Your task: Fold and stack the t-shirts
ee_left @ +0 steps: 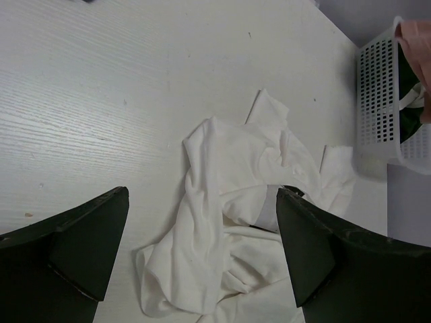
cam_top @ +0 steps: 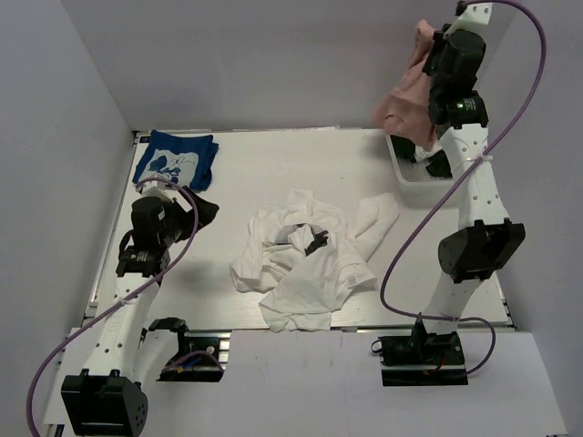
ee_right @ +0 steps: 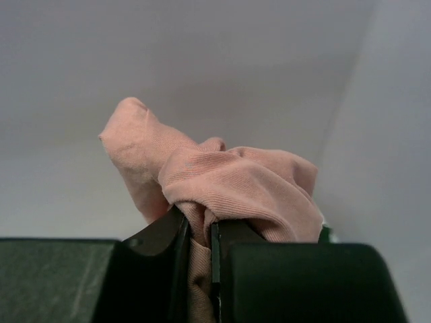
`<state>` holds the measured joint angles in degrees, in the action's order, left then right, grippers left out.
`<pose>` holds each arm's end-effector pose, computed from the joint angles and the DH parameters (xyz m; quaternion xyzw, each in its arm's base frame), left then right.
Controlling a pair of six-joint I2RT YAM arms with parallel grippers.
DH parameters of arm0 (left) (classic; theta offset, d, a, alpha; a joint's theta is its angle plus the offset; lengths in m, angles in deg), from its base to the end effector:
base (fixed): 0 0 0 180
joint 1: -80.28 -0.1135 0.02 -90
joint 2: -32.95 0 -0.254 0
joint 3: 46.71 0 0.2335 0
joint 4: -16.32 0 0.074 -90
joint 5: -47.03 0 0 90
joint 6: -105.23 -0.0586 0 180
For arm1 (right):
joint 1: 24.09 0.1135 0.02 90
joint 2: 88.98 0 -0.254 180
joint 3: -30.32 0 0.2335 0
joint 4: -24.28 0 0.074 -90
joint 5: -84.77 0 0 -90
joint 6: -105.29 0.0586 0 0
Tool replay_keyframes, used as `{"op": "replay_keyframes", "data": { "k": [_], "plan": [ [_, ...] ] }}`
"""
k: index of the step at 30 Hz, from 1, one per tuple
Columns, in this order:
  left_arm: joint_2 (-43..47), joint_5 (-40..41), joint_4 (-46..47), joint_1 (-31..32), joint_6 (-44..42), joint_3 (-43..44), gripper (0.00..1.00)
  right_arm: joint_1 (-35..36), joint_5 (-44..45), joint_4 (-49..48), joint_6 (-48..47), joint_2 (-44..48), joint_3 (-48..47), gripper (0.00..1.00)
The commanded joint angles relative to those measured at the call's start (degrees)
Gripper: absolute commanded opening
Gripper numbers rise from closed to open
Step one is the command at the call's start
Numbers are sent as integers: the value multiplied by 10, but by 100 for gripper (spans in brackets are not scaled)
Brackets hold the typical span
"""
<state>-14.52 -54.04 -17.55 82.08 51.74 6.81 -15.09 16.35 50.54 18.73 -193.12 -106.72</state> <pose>0.1964 -0.0174 0.2639 -0.2067 0.8284 -0.2467 0.4584 0.4041 0.0422 0.5015 0.1080 0.6592 -0.0443 0.7428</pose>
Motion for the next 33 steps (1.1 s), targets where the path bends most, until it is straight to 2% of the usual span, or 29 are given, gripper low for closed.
{"op": "replay_keyframes", "data": {
  "k": [1,6,10,11,12,13,14,15,17,20,21,25,28,29,30,32,33],
  "plan": [
    [-14,2,17,2,2,5,100,-32,49,-99,-48,-12,-24,0],
    [-40,2,24,2,-3,5,100,-74,6,-121,-50,-66,-12,0],
    [-61,2,24,2,-3,5,100,-82,-8,-132,-24,-94,73,0],
    [-62,2,24,2,-8,5,100,-105,-13,-127,-12,-100,79,0],
    [-62,2,18,2,-8,5,100,-111,-6,-79,9,-119,82,2],
    [-62,2,18,2,-8,5,100,-112,-2,-59,31,-123,74,47],
    [-62,-3,12,2,-8,10,100,-112,-1,-44,38,-125,69,74],
    [-62,-4,5,2,-8,10,100,-109,-7,-1,40,-120,66,90],
    [-62,-9,-2,2,-3,10,100,-105,-32,23,32,-108,72,90],
    [-47,-9,-9,2,9,5,100,-91,-137,74,35,-55,117,90],
    [-41,-9,-9,2,9,-2,100,-63,-149,86,55,-9,180,90],
    [-22,-19,-9,2,21,-17,100,-6,-203,51,77,100,336,90],
    [-17,-33,-14,2,21,-17,100,72,-194,51,108,155,422,90],
    [-17,-40,-14,2,21,-23,100,88,-163,54,125,168,468,90],
    [-17,-47,-14,2,26,-23,100,149,-155,56,128,179,511,90],
    [-11,-67,-1,2,26,-30,100,188,-119,67,158,223,545,90],
    [-11,-72,-1,2,26,-30,100,247,-115,80,165,241,591,90]
  ]
}}
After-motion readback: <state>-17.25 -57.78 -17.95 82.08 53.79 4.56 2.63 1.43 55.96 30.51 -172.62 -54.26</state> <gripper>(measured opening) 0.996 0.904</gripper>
